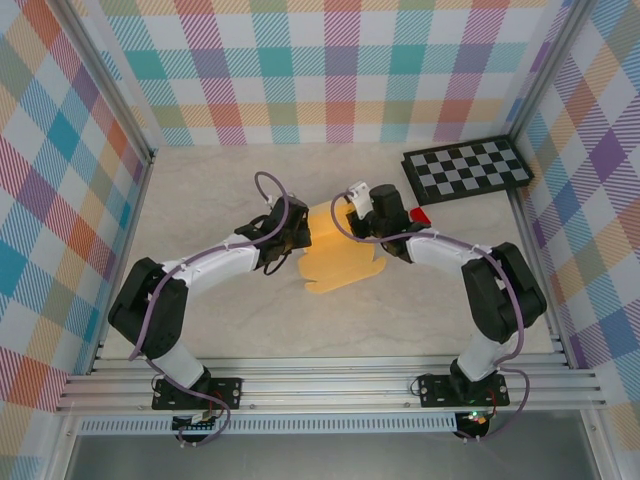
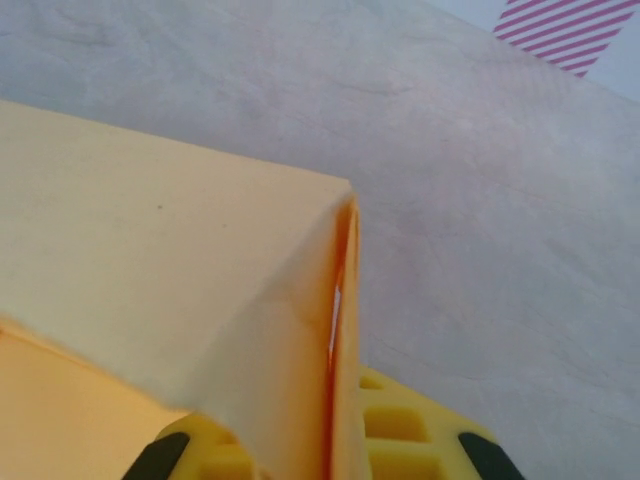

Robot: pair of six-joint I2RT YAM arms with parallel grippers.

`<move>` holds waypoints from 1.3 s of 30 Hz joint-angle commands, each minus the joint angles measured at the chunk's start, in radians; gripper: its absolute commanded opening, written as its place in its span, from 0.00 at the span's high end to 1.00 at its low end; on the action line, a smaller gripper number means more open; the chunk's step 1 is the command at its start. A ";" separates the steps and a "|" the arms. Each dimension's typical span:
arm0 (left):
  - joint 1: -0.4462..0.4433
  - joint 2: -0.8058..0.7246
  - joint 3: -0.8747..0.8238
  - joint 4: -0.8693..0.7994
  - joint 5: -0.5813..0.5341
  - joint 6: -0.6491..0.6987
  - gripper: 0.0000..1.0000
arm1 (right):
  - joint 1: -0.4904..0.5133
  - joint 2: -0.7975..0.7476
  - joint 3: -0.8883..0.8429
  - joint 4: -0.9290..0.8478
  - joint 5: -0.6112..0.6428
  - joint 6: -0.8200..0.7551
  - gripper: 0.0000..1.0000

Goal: Fold the paper box

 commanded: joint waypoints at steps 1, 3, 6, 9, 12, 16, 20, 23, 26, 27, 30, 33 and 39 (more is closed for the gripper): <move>-0.012 -0.024 0.057 0.054 0.062 -0.046 1.00 | 0.046 0.004 0.020 0.007 0.160 0.043 1.00; -0.014 -0.022 0.053 0.056 0.057 -0.055 1.00 | 0.048 0.009 0.019 0.007 0.191 0.075 1.00; -0.014 -0.025 0.047 0.055 0.050 -0.054 1.00 | 0.048 0.020 0.025 -0.022 0.237 0.135 1.00; -0.017 -0.027 0.041 0.047 0.015 -0.051 1.00 | 0.048 0.036 0.044 -0.076 0.281 0.191 1.00; -0.020 -0.012 0.042 0.032 -0.023 -0.079 1.00 | 0.048 0.058 0.069 -0.138 0.306 0.282 1.00; -0.026 0.010 0.048 0.030 -0.024 -0.118 1.00 | 0.051 0.103 0.112 -0.183 0.310 0.367 0.90; -0.032 0.028 0.065 0.020 -0.022 -0.107 1.00 | 0.060 0.114 0.093 -0.107 0.231 0.323 0.79; -0.030 0.036 0.068 0.006 -0.051 -0.079 1.00 | 0.055 0.083 0.055 -0.056 0.141 0.273 0.73; -0.026 0.050 0.068 -0.010 -0.071 -0.053 1.00 | 0.039 0.038 0.004 -0.029 0.047 0.230 0.66; -0.023 0.057 0.070 -0.015 -0.075 -0.048 1.00 | 0.029 0.022 -0.015 -0.021 0.007 0.219 0.65; -0.016 0.067 0.062 -0.016 -0.077 -0.045 1.00 | -0.007 -0.029 -0.074 -0.003 -0.103 0.198 0.63; -0.014 0.069 0.057 -0.012 -0.072 -0.041 1.00 | -0.045 -0.079 -0.124 0.009 -0.218 0.167 0.62; -0.014 0.061 0.059 -0.013 -0.067 -0.022 1.00 | -0.107 -0.160 -0.175 0.019 -0.363 0.108 0.59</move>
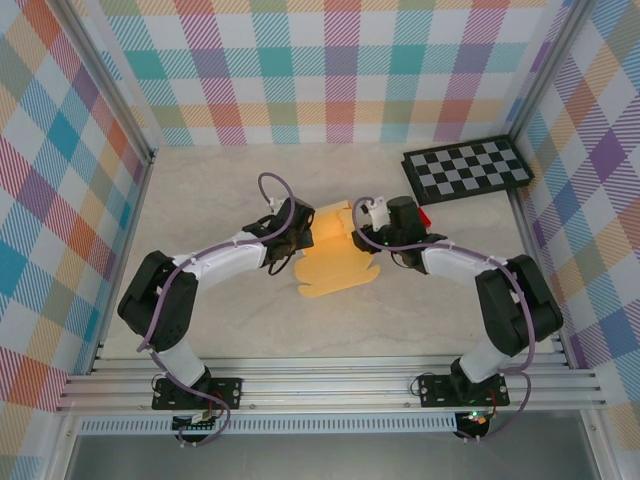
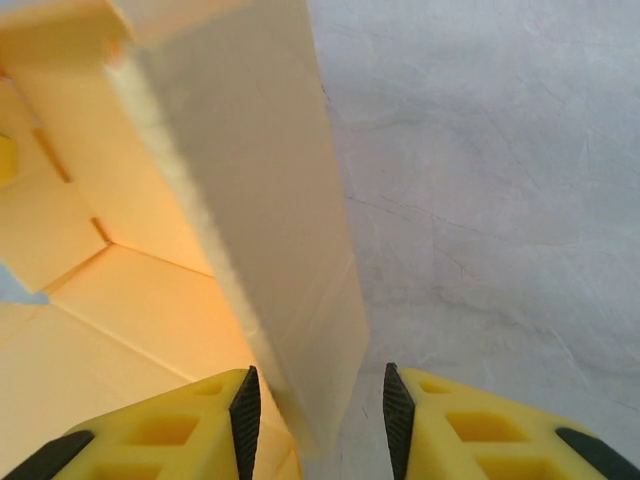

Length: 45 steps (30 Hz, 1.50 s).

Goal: Fold the paper box

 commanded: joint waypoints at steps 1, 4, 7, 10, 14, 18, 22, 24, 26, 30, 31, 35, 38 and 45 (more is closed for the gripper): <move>-0.003 -0.004 0.025 0.023 0.000 0.026 1.00 | -0.020 -0.046 -0.008 0.037 -0.115 -0.055 0.59; -0.003 -0.005 0.025 0.023 0.008 0.031 1.00 | -0.022 -0.032 0.029 0.020 -0.101 -0.061 0.60; -0.003 0.000 0.030 0.014 0.000 0.037 1.00 | -0.022 -0.010 0.061 0.039 -0.121 -0.101 0.63; -0.003 0.003 0.027 0.012 -0.008 0.039 1.00 | -0.021 0.022 0.094 0.051 -0.126 -0.117 0.66; -0.004 0.002 0.025 0.013 -0.003 0.039 1.00 | -0.015 0.068 0.131 0.048 -0.099 -0.132 0.71; -0.005 0.011 0.032 0.015 0.008 0.034 1.00 | 0.014 0.105 0.141 0.056 -0.022 -0.135 0.77; -0.010 0.023 0.048 0.015 0.015 0.030 1.00 | 0.063 0.134 0.145 0.084 0.092 -0.123 0.85; -0.016 0.027 0.054 0.013 0.010 0.025 1.00 | 0.101 0.150 0.147 0.098 0.191 -0.114 0.93; -0.023 0.033 0.057 0.013 0.000 0.013 1.00 | 0.140 0.175 0.162 0.102 0.286 -0.087 1.00; -0.042 0.041 0.061 0.013 -0.019 -0.037 1.00 | 0.219 0.250 0.224 0.031 0.589 0.021 1.00; -0.048 0.040 0.062 0.010 -0.027 -0.048 1.00 | 0.229 0.264 0.232 0.013 0.659 0.046 1.00; -0.060 0.045 0.071 -0.018 -0.050 -0.058 1.00 | 0.233 0.300 0.227 -0.010 0.747 0.166 1.00; -0.061 0.049 0.067 -0.033 -0.065 -0.059 1.00 | 0.233 0.326 0.258 -0.102 0.792 0.223 1.00; -0.063 0.043 0.060 -0.015 -0.049 -0.060 1.00 | 0.215 0.364 0.302 -0.225 0.859 0.338 1.00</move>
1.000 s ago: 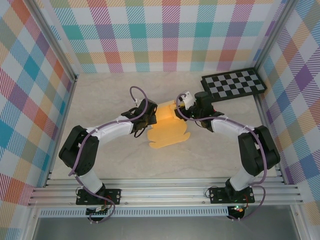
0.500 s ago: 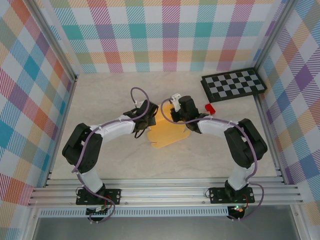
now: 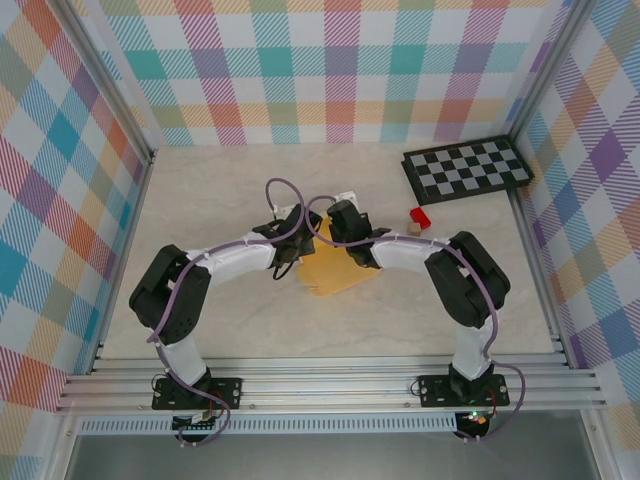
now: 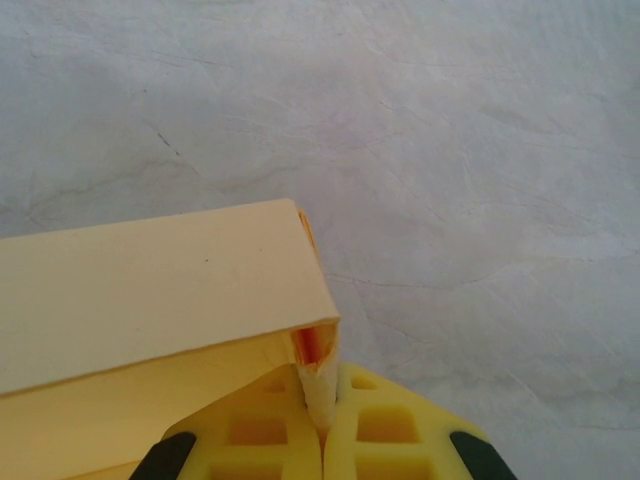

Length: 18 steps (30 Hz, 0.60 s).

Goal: Fold the paper box

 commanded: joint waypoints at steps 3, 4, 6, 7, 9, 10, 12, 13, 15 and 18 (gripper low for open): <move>-0.032 -0.022 0.047 0.041 0.029 -0.021 1.00 | -0.058 0.070 0.041 -0.205 0.131 0.146 0.98; -0.032 -0.022 0.044 0.042 0.029 -0.021 1.00 | -0.060 0.072 0.046 -0.212 0.130 0.147 0.97; -0.032 -0.022 0.045 0.037 0.024 -0.019 1.00 | -0.064 0.073 0.047 -0.221 0.129 0.148 0.97; -0.032 -0.020 0.043 0.036 0.021 -0.017 1.00 | -0.066 0.072 0.049 -0.231 0.130 0.152 0.98; -0.032 -0.022 0.044 0.034 0.018 -0.017 1.00 | -0.073 0.078 0.059 -0.268 0.133 0.173 0.99; -0.033 -0.024 0.044 0.034 0.018 -0.017 1.00 | -0.077 0.083 0.061 -0.279 0.137 0.178 1.00; -0.031 -0.024 0.050 0.031 0.019 -0.018 1.00 | -0.079 0.089 0.059 -0.273 0.137 0.170 0.99; -0.031 -0.025 0.053 0.030 0.018 -0.018 1.00 | -0.079 0.088 0.055 -0.263 0.136 0.160 0.98; -0.032 -0.022 0.057 0.022 0.015 -0.010 1.00 | -0.080 0.075 0.035 -0.226 0.111 0.137 0.92; -0.032 -0.017 0.065 0.013 0.008 -0.002 1.00 | -0.094 0.035 -0.002 -0.181 0.012 0.109 0.90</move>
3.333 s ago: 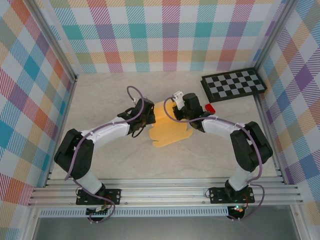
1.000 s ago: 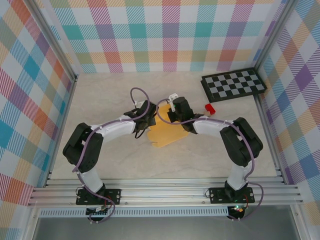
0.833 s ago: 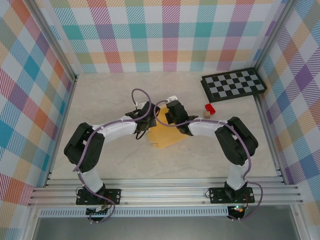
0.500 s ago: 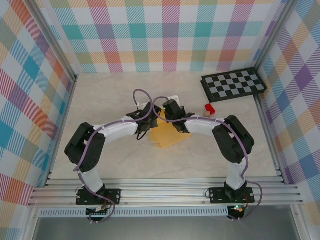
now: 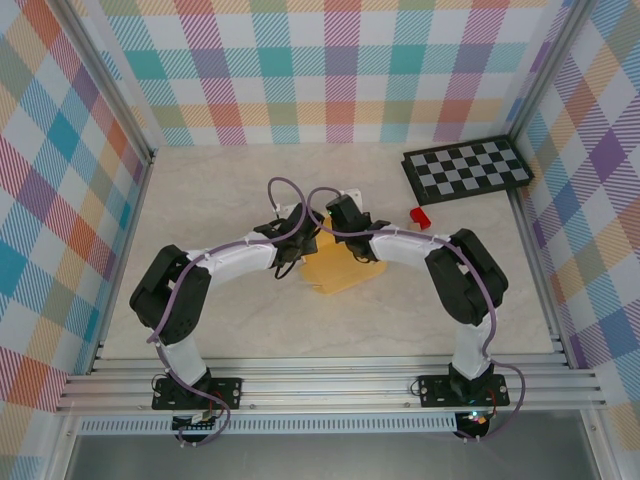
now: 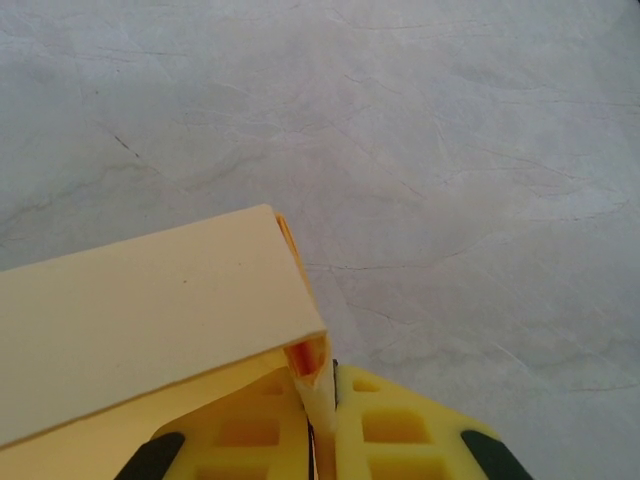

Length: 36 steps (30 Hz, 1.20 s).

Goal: Fold the paper box

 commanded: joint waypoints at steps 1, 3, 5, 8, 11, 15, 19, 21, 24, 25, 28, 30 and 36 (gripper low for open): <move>-0.023 -0.017 0.051 0.010 -0.006 -0.003 1.00 | -0.077 0.007 -0.071 -0.064 0.002 -0.002 0.90; -0.023 -0.012 0.054 -0.018 -0.013 -0.003 1.00 | -0.087 -0.015 -0.089 -0.058 -0.023 -0.016 0.90; -0.023 -0.009 0.058 -0.031 -0.016 -0.002 1.00 | -0.091 -0.023 -0.099 -0.043 -0.055 -0.046 0.85; -0.023 -0.004 0.068 -0.040 -0.020 0.002 1.00 | -0.101 -0.051 -0.158 0.054 -0.166 -0.106 0.73; -0.022 0.000 0.073 -0.045 -0.032 0.011 1.00 | -0.134 -0.097 -0.231 0.153 -0.299 -0.110 0.68; -0.021 0.001 0.074 -0.048 -0.055 0.030 1.00 | -0.177 -0.146 -0.317 0.274 -0.439 -0.119 0.64; -0.022 -0.001 0.071 -0.046 -0.051 0.029 1.00 | -0.191 -0.149 -0.345 0.331 -0.493 -0.134 0.64; -0.021 -0.001 0.070 -0.047 -0.050 0.024 1.00 | -0.190 -0.148 -0.344 0.337 -0.485 -0.135 0.68; -0.022 0.000 0.069 -0.049 -0.046 0.013 1.00 | -0.186 -0.140 -0.325 0.325 -0.436 -0.133 0.76; -0.022 0.002 0.069 -0.050 -0.043 0.010 1.00 | -0.181 -0.136 -0.313 0.305 -0.399 -0.134 0.79; -0.023 0.004 0.076 -0.058 -0.041 0.001 1.00 | -0.147 -0.118 -0.269 0.229 -0.238 -0.138 0.91; -0.023 0.006 0.081 -0.060 -0.038 -0.002 1.00 | -0.117 -0.095 -0.225 0.142 -0.119 -0.122 0.98; -0.025 0.013 0.093 -0.065 -0.026 -0.010 1.00 | -0.087 -0.029 -0.133 -0.064 0.089 0.032 0.98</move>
